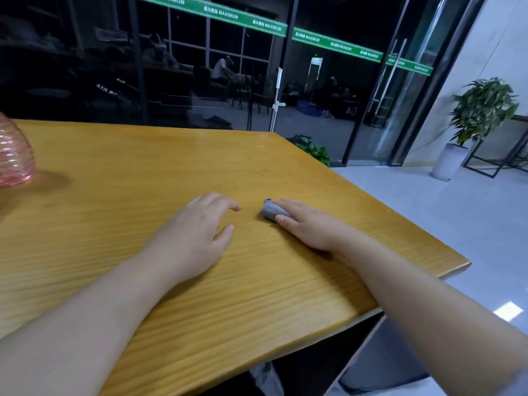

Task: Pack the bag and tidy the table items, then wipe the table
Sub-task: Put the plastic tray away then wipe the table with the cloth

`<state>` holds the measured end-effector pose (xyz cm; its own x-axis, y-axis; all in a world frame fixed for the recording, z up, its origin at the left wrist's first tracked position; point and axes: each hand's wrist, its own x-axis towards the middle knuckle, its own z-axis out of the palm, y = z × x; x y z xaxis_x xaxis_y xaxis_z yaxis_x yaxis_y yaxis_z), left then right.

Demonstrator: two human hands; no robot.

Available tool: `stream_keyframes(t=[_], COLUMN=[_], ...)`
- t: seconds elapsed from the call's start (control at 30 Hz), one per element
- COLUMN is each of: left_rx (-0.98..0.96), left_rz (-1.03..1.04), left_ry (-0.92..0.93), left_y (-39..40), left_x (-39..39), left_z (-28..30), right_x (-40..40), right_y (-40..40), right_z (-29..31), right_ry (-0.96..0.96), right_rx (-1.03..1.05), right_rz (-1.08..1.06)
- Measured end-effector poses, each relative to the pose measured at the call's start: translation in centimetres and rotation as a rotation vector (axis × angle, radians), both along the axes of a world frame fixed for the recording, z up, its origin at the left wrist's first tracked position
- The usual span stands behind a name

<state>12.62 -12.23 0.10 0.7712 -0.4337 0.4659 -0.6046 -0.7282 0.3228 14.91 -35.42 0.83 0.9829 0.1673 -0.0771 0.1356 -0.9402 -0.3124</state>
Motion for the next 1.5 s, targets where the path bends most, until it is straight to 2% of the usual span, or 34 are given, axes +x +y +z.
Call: stream_keyframes(t=[0.17,0.37,0.53,0.63,0.73,0.83,0.93,1.0,1.13,1.23,1.5], left_rx=[0.037,0.102,0.093,0.097,0.116,0.116,0.121,0.114,0.097,0.088,0.054], left_rz=[-0.015,-0.037,-0.044,-0.058,-0.076,-0.097,-0.113,-0.124,-0.128,-0.126,-0.114], left_ry=[0.058,0.040,0.031,0.011,0.011,0.006,0.001,-0.022,-0.046,-0.038,-0.044], left_y=[0.5,0.3,0.3,0.3,0.1,-0.2,-0.3,-0.4,-0.2,0.0,0.4], left_x=[0.1,0.0,0.0,0.0,0.1,0.2,0.1,0.0,-0.2,-0.3,-0.3], left_z=[-0.2,-0.2,-0.4,-0.5,-0.7,-0.8,-0.8,-0.8,-0.5,-0.4,-0.2], right_x=[1.7,-1.1,-2.2,-2.3,-3.5,-5.7,-6.7,-6.2,-4.8,-4.7,-6.8], right_y=[-6.4,-12.0,-12.3,-10.9,-8.7,-6.8,-6.3,-7.1,-8.6,-9.6,-13.2], right_z=[0.3,0.5,-0.5,-0.9,0.1,0.6,1.2,1.1,-0.9,-1.4,-1.0], right_ry=[0.008,-0.048,-0.143,-0.212,-0.155,-0.089,-0.177,-0.217,-0.072,-0.091,-0.056], right_rx=[0.045,0.097,0.078,0.193,0.200,-0.025,-0.194,-0.223,-0.133,-0.107,-0.182], right_rz=[-0.257,-0.505,-0.769,-0.932,-0.840,-0.659,-0.548,-0.505,-0.433,-0.456,-0.676])
